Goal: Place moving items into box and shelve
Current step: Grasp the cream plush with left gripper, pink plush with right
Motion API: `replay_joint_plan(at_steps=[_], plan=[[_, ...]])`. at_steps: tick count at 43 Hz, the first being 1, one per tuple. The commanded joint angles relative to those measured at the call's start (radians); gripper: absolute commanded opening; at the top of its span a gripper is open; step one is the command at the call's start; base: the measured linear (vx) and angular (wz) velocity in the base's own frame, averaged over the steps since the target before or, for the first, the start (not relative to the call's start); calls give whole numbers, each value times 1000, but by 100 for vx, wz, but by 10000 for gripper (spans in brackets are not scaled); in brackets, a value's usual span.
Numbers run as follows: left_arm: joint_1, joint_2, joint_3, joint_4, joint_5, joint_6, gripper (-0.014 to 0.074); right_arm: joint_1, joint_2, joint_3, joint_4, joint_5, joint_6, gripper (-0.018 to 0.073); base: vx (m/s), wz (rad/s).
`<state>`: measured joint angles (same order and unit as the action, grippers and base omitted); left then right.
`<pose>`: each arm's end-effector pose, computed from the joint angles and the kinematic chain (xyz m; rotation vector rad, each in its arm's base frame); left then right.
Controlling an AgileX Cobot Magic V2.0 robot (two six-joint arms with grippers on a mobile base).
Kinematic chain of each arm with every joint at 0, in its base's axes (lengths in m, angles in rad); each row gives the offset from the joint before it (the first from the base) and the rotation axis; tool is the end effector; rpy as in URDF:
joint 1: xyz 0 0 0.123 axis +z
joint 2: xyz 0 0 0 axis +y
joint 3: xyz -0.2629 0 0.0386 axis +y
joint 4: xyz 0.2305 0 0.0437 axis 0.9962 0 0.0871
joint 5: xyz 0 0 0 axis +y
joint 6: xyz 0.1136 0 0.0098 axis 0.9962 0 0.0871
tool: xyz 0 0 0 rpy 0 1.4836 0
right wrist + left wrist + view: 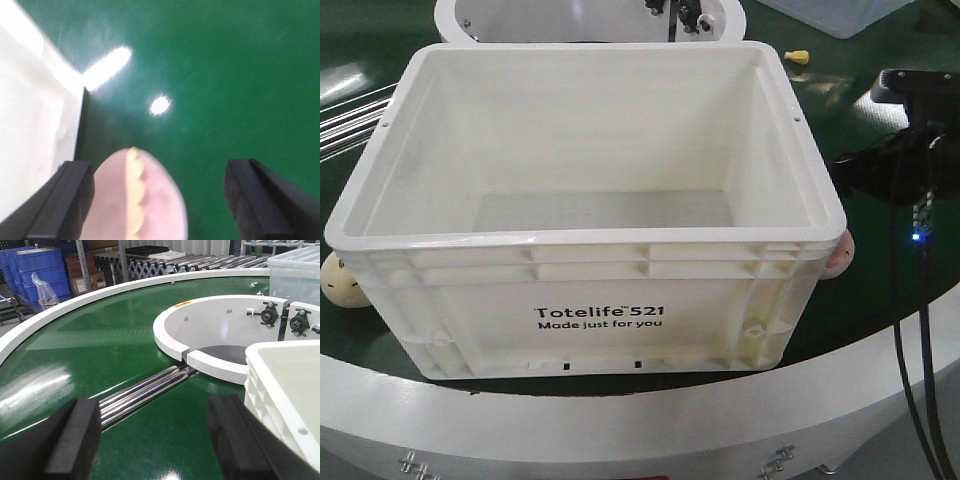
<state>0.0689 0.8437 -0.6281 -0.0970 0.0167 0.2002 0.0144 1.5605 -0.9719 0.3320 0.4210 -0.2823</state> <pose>0.2009 0.0137 0.3218 0.0307 1.7172 0.1262 0.3216 0.0199 0.2059 -0.0474 2.4697 0.1810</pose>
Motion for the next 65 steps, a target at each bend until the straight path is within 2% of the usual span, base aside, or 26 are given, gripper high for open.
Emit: replay_joint_plan(at_steps=[1, 12, 23, 24, 35, 41, 44, 52, 53, 54, 65], plan=[[1, -11, -36, -10, -72, -1, 564, 1, -16, -37, 110, -18, -104, 571, 0, 0], [1, -11, -36, -10, -72, -1, 564, 1, -10, -37, 242, 23, -234, 544, 0, 0], [1, -11, -36, -10, -72, -1, 564, -1, 5, -37, 228, 49, -234, 530, 0, 0], [1, -11, -36, -10, -72, -2, 564, -1, 49, -37, 203, 66, -228, 530, 0, 0], [1, -11, -36, -10, -72, -2, 564, -1, 97, -37, 172, 77, -218, 516, 0, 0], [1, -11, -36, -10, -72, -2, 564, -1, 119, -37, 150, 95, -201, 418, 0, 0], [1, -11, -36, -10, -72, -2, 564, -1, 124, -37, 145, 102, -201, 326, 0, 0], [1, -11, -36, -10, -72, -2, 564, -1, 124, -37, 133, 106, -201, -15, 0, 0], [1, -11, -36, -10, -71, -7, 564, -1, 124, -37, 133, 106, -200, -15, 0, 0], [1, -11, -36, -10, -47, -61, 564, -1, 124, -37, 133, 112, -199, -11, 0, 0], [1, 27, -36, -10, -6, -61, 564, -1, 124, -37, 132, 113, -199, -7, 0, 0]])
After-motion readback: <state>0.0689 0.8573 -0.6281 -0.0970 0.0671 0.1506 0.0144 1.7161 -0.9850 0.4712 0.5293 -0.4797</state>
